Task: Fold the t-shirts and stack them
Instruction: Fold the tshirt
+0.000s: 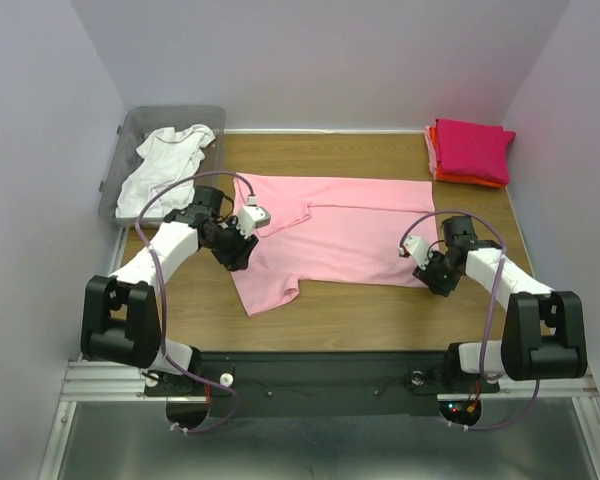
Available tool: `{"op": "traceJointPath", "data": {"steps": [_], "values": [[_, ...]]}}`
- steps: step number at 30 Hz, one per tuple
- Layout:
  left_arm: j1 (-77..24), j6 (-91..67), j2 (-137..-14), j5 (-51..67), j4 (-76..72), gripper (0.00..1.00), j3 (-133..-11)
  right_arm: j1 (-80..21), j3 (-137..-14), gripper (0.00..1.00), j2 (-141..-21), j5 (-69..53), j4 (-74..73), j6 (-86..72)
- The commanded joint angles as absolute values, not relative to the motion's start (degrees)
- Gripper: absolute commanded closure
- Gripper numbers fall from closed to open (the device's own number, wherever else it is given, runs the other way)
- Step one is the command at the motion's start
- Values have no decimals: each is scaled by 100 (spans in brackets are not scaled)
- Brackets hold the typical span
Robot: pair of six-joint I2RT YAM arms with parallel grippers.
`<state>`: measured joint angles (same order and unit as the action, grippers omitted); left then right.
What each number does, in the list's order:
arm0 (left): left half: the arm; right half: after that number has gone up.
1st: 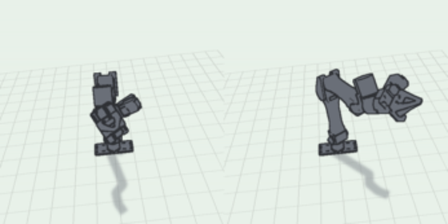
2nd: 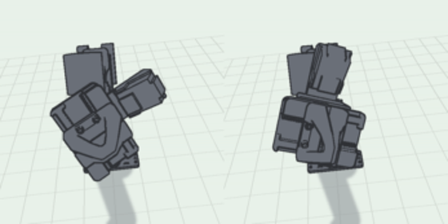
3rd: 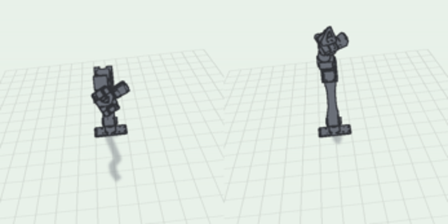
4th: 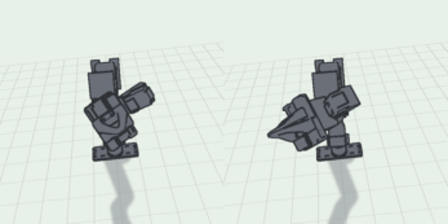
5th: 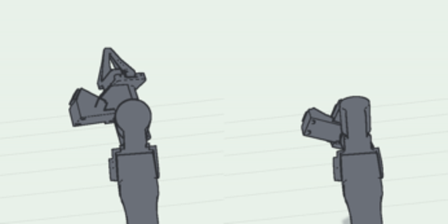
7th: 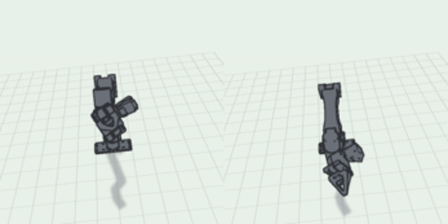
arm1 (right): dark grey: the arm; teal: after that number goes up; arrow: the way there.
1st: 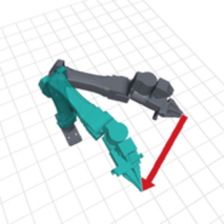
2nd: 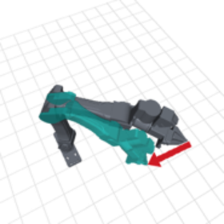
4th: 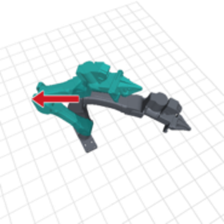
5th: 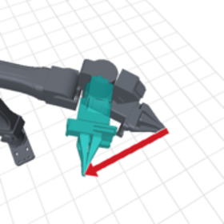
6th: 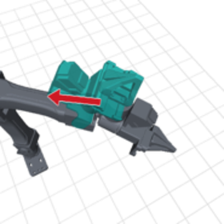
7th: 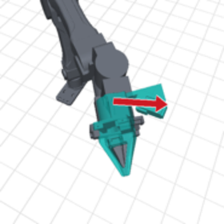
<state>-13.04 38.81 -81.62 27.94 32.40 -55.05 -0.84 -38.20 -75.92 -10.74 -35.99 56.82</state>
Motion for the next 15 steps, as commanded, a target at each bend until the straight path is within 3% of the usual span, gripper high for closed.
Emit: {"op": "traceJointPath", "data": {"steps": [1,8,15], "values": [[-1380,4201,-7823,2769,3138,49,-5151,-123,-3533,66,-7611,-861,-3296,5862],[-1564,4552,-7717,2523,2918,51,-4588,-123,-3612,96,-7655,-738,-3296,5801],[-1924,4623,-7831,2268,2620,52,-4228,-123,-3735,99,-7760,-686,-3296,5748]]}}
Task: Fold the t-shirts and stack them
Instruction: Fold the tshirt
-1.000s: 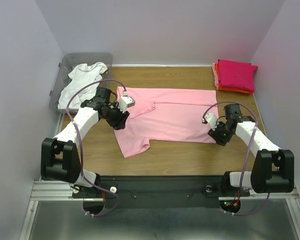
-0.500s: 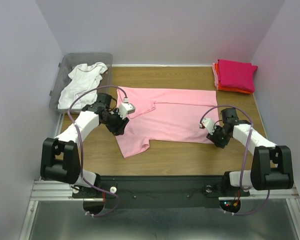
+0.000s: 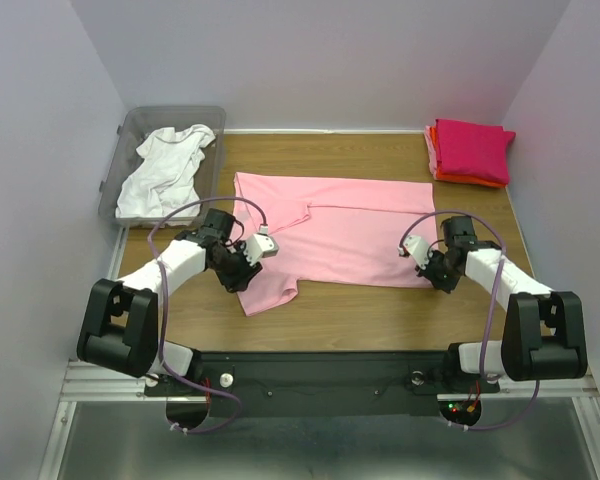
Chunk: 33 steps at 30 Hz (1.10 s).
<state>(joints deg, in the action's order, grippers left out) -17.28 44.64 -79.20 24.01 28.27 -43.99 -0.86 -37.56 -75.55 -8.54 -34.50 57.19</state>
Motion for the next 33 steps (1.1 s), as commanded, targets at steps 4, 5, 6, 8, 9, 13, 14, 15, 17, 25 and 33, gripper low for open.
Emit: {"op": "traceJointPath", "data": {"steps": [4,5,6,8,9,13,14,15,17,25,33], "values": [[-2100,4614,-8032,2013,2339,54,-3991,-123,-3770,99,-7778,-668,-3296,5748],[-2118,4632,-8077,1900,2303,57,-3912,-132,-3771,99,-7761,-668,-3313,5765],[-2118,4623,-8121,1838,2277,58,-3876,-123,-3762,99,-7743,-651,-3322,5766],[-2127,4614,-8270,1653,2215,74,-3797,-123,-3735,99,-7726,-624,-3322,5801],[-2118,4640,-8297,1678,2267,79,-3788,-123,-3735,99,-7717,-607,-3322,5801],[-2179,4641,-7911,1898,2750,97,-3849,-123,-3779,99,-7673,-431,-3366,5740],[-2214,4632,-7823,1951,2873,100,-3937,-123,-3797,100,-7647,-422,-3401,5722],[-2224,4597,-7735,1995,3005,100,-3998,-123,-3823,100,-7542,-413,-3436,5704],[-2215,4562,-7463,2161,3444,100,-4174,-132,-3841,99,-7375,-430,-3594,5687],[-2215,4509,-6671,2241,4306,100,-4825,-132,-4165,99,-6662,-448,-4359,5827],[-2031,4526,-7066,2250,4193,100,-5633,-123,-5130,100,-7338,-510,-4412,5810]]}}
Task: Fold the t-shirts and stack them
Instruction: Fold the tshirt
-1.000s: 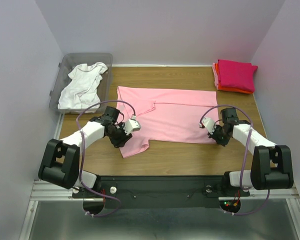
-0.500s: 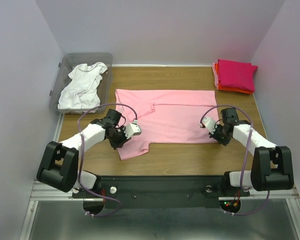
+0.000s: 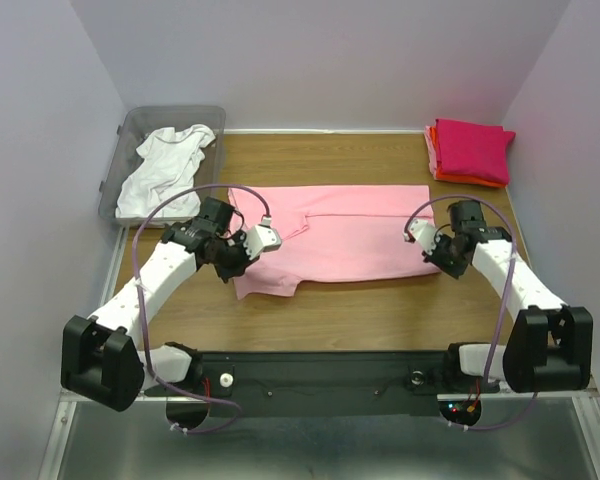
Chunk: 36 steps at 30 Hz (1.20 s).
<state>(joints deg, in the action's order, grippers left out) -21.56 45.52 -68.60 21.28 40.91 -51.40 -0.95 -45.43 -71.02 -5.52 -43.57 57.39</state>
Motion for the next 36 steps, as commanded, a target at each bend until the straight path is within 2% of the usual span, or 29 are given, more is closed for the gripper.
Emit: {"op": "traceJointPath", "data": {"steps": [1,17,28,33,34,35,36], "values": [[-1995,4561,-7223,2233,4140,100,-5721,-123,-5246,100,-7522,-536,-4412,5810],[-1354,4720,-9297,2153,3533,100,-7627,-26,-7161,99,-9693,-528,-4359,6064],[-1231,4729,-10335,2180,3296,100,-8367,-26,-7989,98,-10608,-492,-4359,6117],[-1195,4632,-10652,2075,3103,100,-8455,-26,-8103,88,-10977,-361,-4228,5977],[-1187,4623,-10678,2057,3050,100,-8455,-26,-8112,83,-11012,-334,-4210,5950],[-1169,4553,-10740,2048,2980,100,-8481,-26,-8138,74,-11065,-299,-4123,5854],[-1160,4492,-10758,2065,2936,100,-8481,-26,-8165,73,-11074,-299,-4096,5810]]}}
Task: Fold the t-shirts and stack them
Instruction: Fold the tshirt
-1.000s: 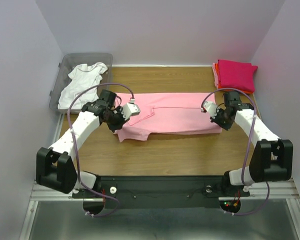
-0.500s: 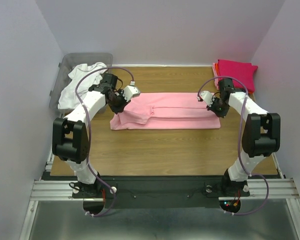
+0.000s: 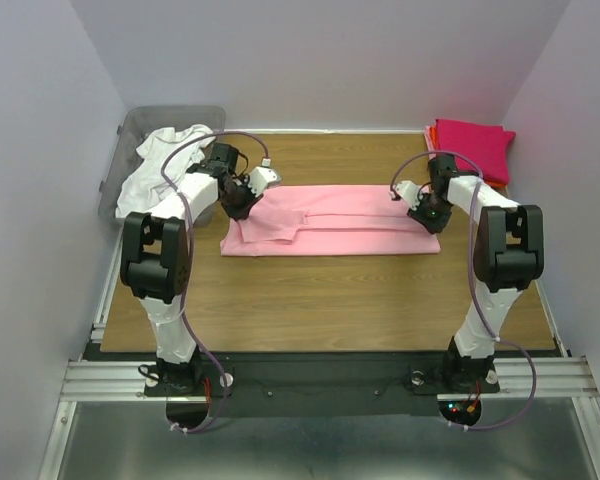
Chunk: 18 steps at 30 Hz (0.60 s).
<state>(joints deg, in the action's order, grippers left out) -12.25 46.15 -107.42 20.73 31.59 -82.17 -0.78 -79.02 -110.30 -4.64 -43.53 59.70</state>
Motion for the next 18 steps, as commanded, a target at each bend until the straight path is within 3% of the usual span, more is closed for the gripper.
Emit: {"op": "traceJointPath", "data": {"steps": [1,2,3,6,18], "values": [[-1134,4422,-10801,2048,2831,98,-8481,-18,-8200,68,-11092,-299,-4035,5740],[-1125,4369,-10828,2048,2821,90,-8508,-26,-8252,62,-11118,-316,-4034,5661],[-1108,4212,-10854,1996,2786,73,-8560,-26,-8357,56,-11101,-325,-4034,5495],[-959,3913,-10680,1978,2655,59,-8552,95,-8455,51,-10873,-378,-4034,5205],[-747,3692,-9159,2109,2848,48,-6786,193,-7515,48,-9993,-703,-4218,3790]]}}
